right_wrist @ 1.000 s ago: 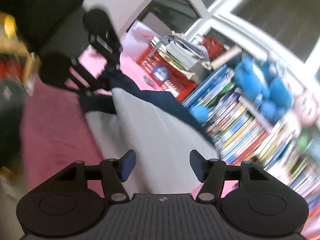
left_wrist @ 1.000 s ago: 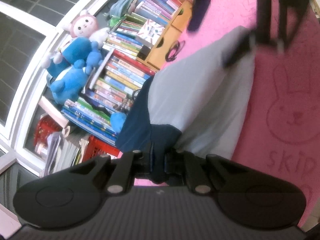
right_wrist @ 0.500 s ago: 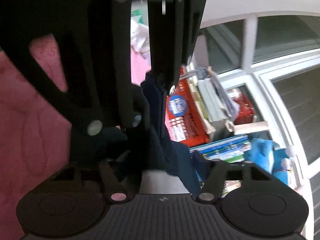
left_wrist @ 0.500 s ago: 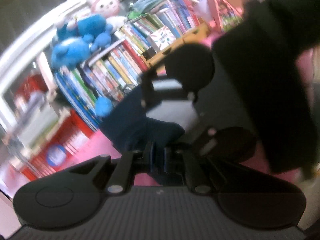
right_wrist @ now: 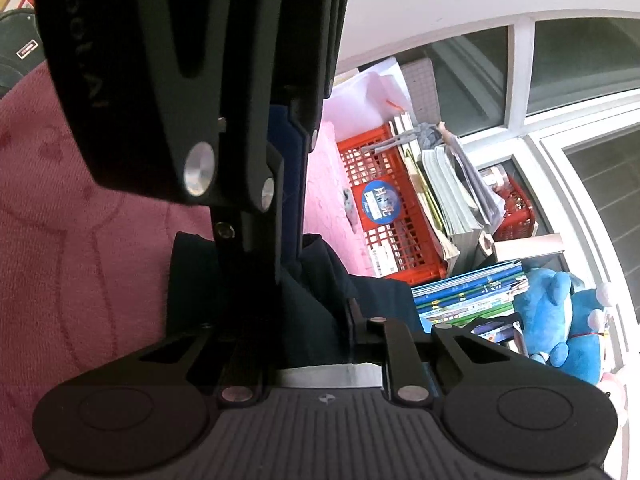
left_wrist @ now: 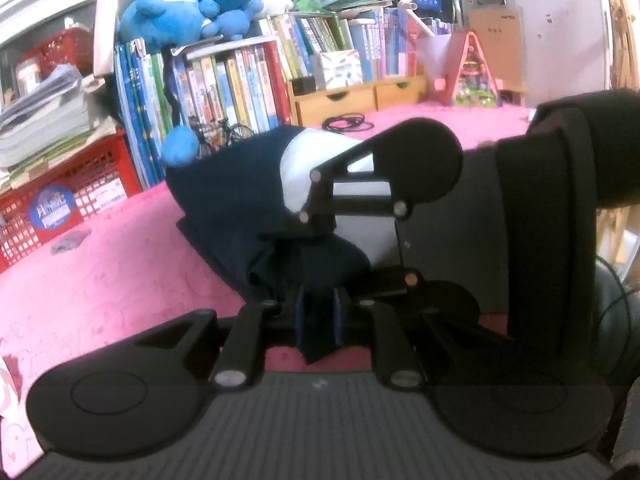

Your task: Fold clothes

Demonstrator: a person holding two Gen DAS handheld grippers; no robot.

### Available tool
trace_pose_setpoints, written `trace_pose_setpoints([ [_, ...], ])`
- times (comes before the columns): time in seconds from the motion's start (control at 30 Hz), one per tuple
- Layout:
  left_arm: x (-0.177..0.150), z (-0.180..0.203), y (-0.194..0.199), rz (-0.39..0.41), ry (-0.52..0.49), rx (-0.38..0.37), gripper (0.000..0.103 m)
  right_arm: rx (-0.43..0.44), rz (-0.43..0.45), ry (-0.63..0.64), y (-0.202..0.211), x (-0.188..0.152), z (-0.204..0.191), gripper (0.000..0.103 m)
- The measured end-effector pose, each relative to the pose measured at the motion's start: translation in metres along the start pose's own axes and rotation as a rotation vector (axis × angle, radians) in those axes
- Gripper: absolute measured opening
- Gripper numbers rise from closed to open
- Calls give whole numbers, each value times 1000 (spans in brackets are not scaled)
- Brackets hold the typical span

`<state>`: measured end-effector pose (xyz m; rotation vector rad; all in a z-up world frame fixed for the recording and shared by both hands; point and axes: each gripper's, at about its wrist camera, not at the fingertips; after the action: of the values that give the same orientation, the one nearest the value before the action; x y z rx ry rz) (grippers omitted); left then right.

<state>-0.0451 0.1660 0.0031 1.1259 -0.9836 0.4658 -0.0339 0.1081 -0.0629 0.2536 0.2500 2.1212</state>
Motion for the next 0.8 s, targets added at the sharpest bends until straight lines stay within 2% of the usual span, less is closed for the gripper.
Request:
trace_pose_setpoints([
  [0.27,-5,-4,-2,-25,43,-20,15,8,-2,2,0,0,-1,19],
  [0.57,-8,-28,15,-27,238,-168,13,3,-6,-1,-1,0,0,18],
  [0.63,-8,-43,22,-6,365,-286,14,-1,-4,-3,-2,-1,1,18],
  [0.73,-7,-75,28,60,599,-505,29,-6,-2,-1,-2,-1,1,18],
  [0.8,-3,-94,23,93,717,-548,39,-9,-1,0,-1,-1,1,18],
])
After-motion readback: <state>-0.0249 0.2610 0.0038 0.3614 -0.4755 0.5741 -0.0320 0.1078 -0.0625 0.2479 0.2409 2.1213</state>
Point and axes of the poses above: each gripper's, at about its wrist camera, not at the fingertips, and y roughly against the way its jaws point, z to its right, x to its top, and after that the axes turned 15 degrees about y, right-handed
